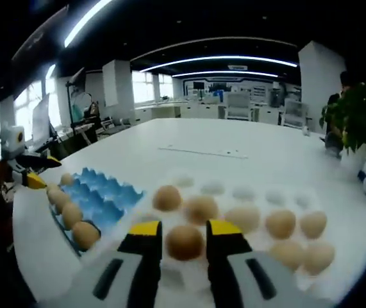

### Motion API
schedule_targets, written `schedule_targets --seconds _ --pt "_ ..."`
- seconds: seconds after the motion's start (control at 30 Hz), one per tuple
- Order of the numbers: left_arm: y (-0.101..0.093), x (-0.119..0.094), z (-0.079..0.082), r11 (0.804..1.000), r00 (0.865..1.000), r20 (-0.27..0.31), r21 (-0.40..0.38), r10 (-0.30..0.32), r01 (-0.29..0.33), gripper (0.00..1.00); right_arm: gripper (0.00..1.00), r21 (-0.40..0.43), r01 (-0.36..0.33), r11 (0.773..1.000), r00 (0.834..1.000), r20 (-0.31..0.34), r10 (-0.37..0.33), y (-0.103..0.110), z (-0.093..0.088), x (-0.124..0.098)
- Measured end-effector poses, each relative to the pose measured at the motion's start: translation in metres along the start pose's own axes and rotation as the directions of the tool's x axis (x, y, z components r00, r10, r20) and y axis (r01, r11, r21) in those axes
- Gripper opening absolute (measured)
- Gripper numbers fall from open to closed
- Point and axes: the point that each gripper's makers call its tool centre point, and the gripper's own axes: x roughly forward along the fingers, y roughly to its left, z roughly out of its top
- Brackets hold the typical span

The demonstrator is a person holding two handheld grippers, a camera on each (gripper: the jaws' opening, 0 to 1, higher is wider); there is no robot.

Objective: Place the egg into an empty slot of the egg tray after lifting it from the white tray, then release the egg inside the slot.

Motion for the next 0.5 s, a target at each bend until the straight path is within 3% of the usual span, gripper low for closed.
schedule_targets --seconds 0.07,0.13,0.5 --pt "0.000 0.000 0.000 1.000 1.000 -0.001 -0.003 0.000 0.000 0.74 0.26 -0.011 -0.016 1.000 0.999 -0.039 0.015 0.006 -0.006 0.004" --pt "-0.001 0.000 0.000 1.000 1.000 -0.001 -0.012 -0.002 0.002 0.75 0.28 -0.020 -0.010 1.000 0.999 -0.031 0.009 0.008 -0.006 0.004" --pt "0.000 -0.001 0.000 0.999 1.000 0.004 -0.036 0.004 -0.004 0.75 0.26 -0.074 0.104 0.992 0.984 -0.136 -0.114 0.001 -0.017 0.001"
